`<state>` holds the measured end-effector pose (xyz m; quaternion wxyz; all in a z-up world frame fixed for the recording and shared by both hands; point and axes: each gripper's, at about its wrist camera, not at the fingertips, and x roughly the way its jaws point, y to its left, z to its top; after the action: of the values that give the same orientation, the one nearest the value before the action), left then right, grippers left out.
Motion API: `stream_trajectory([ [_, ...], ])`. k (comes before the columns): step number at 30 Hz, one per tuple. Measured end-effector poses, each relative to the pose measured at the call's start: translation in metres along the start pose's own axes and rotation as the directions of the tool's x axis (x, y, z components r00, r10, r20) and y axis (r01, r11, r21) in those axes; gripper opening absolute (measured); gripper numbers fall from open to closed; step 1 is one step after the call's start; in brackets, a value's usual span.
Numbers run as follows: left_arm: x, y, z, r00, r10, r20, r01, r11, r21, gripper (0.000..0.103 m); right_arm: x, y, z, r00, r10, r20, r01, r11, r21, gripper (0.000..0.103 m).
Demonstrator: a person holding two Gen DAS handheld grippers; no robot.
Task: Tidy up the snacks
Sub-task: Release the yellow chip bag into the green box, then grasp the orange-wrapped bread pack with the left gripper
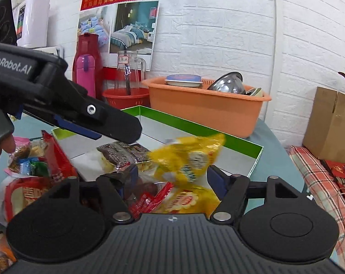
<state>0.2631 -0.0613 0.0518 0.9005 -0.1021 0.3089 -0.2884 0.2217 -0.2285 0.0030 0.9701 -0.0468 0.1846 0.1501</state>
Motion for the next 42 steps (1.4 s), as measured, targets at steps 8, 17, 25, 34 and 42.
stream_trajectory([
  [8,-0.063,-0.014,-0.014,1.000,0.018,0.022,-0.016,0.998,-0.059,0.103,-0.062,0.018,0.015,0.999,0.027,0.046,-0.028,0.999,0.022,0.103],
  [17,-0.120,-0.025,-0.067,0.999,0.036,-0.006,-0.037,0.996,-0.084,0.103,-0.122,0.039,0.003,0.995,0.102,0.010,-0.103,0.992,0.076,0.103],
  [25,-0.133,-0.014,-0.131,0.999,-0.019,-0.045,0.009,0.975,-0.224,0.103,-0.144,0.049,-0.036,0.992,0.116,-0.056,-0.112,0.992,0.065,0.103],
  [34,-0.106,-0.019,-0.150,0.998,0.016,-0.066,-0.033,0.963,-0.266,0.103,-0.145,0.053,-0.073,0.980,0.138,-0.146,-0.118,0.983,0.137,0.101],
  [42,-0.102,-0.004,-0.159,0.993,0.079,-0.085,-0.095,0.973,-0.209,0.070,-0.148,0.059,-0.074,0.976,0.170,-0.138,-0.151,0.979,0.136,0.101],
])
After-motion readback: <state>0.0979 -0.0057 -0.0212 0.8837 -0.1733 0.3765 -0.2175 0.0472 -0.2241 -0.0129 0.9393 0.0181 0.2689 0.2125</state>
